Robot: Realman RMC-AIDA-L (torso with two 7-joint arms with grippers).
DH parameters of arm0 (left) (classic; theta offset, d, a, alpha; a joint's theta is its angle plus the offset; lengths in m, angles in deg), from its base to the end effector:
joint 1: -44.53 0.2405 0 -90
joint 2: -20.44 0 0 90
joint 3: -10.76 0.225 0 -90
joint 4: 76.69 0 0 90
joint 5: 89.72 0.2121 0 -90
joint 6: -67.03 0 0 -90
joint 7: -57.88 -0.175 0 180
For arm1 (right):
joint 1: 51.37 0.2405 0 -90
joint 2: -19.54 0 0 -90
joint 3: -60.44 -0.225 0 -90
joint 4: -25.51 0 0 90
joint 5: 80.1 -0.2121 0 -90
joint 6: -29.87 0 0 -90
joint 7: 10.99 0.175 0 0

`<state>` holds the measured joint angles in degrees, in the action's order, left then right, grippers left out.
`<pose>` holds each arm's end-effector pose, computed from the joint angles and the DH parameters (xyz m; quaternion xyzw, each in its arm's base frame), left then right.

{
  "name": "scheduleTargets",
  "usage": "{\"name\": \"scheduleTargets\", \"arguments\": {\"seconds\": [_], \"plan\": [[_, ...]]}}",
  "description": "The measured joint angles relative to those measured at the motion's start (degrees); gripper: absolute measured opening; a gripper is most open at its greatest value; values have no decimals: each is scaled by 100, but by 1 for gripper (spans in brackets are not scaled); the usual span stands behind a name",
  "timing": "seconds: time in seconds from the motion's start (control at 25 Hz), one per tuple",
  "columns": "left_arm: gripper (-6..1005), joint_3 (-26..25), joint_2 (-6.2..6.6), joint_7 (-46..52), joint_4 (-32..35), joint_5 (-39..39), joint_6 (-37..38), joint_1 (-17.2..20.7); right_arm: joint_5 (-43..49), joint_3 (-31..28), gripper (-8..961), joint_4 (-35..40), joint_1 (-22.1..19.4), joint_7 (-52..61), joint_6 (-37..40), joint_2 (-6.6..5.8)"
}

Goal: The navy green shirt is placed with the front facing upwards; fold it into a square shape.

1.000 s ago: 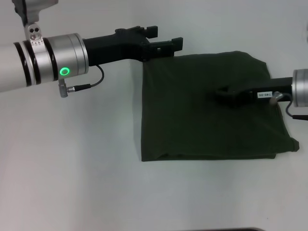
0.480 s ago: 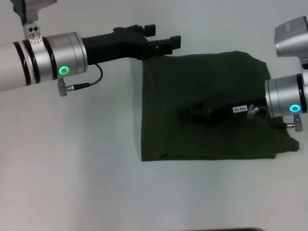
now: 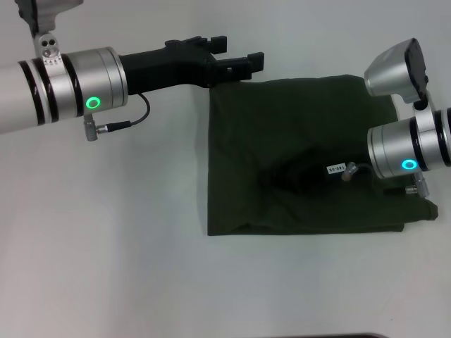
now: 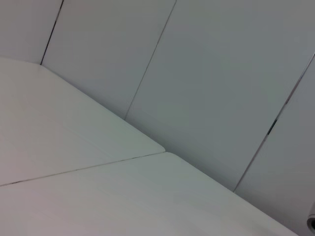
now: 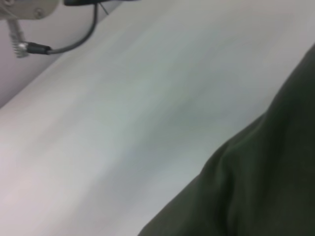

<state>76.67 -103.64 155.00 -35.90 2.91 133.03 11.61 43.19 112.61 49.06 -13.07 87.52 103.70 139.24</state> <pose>-0.1503 0.3702 -0.0685 -0.8956 -0.3119 -0.2878 0.1333 0.2400 0.3191 -0.0936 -0.9215 0.3750 0.0924 0.0394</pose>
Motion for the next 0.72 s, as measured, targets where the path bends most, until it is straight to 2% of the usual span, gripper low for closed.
{"name": "scheduleTargets", "arguments": {"seconds": [0.36,0.56,0.72], "plan": [[937,0,7,-67,16,0,21,14,-227,-30,-1,100,-99,-112,104,-17],[937,-78,7,-69,57,0,57,15,-769,-56,-1,521,-438,-297,396,-67],[937,-128,6,-70,102,0,79,41,-883,-327,-2,828,-773,-270,483,-128]]}}
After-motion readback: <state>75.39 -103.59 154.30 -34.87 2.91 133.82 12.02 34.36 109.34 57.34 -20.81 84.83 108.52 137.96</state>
